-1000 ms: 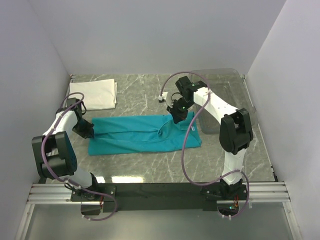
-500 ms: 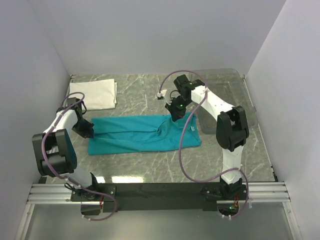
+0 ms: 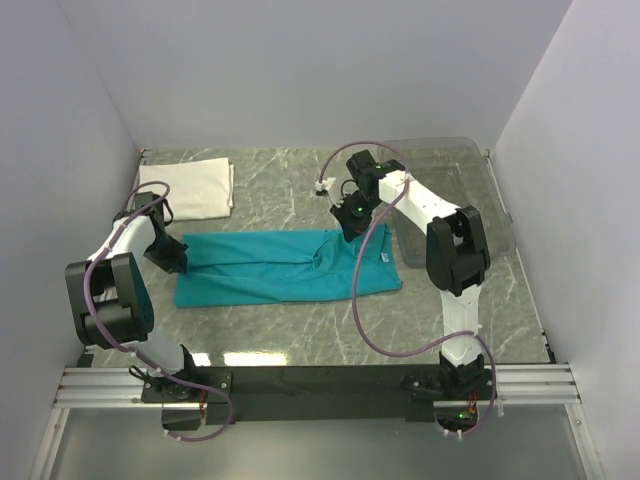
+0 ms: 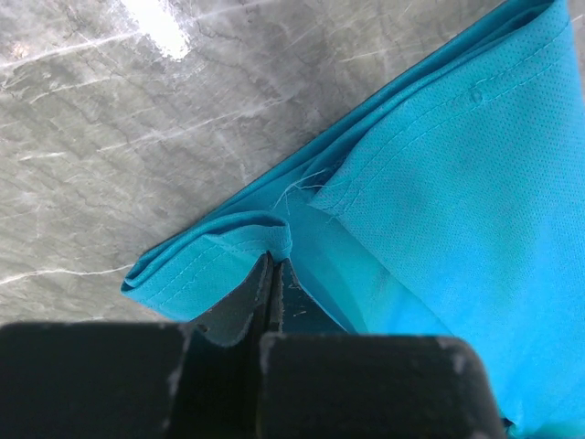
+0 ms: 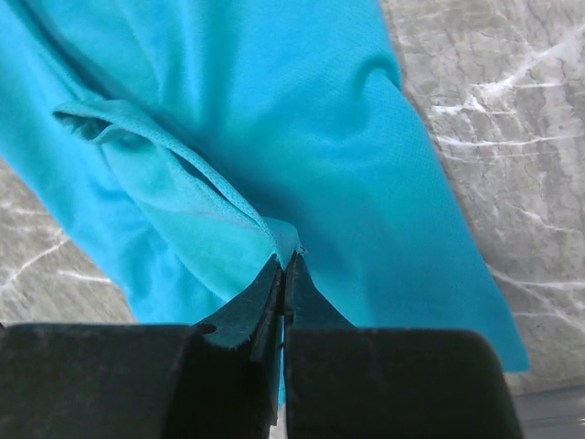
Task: Fold and stack the t-shirts
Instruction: Fold the tshirt
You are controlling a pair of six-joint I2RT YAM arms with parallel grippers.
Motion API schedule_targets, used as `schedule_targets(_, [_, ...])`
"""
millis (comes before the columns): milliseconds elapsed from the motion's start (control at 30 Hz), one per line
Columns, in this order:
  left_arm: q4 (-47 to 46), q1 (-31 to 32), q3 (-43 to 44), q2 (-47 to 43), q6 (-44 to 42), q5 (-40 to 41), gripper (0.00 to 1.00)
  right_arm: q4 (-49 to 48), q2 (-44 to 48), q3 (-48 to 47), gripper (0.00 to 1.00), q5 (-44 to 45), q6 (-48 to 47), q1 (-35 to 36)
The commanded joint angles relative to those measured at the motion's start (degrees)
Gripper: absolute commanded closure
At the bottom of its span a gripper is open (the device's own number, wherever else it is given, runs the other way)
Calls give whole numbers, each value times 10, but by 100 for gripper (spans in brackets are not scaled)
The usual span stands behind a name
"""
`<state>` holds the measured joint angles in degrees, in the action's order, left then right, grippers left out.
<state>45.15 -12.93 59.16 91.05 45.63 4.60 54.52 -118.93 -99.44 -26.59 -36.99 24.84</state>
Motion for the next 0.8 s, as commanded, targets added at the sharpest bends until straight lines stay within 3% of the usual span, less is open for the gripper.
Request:
schedule_targets(0, [-8,1,20,3,-12,9,99,-26,-9,-34,99,8,36,-5])
schedule_targets(233, [-8,1,24,3,-15,8,99,-73,-26,-39,96,34,97,-6])
schedule_targets(767, [0,1,25,-19,-2,40,99,-74,-34,-50,100,51,104,-7])
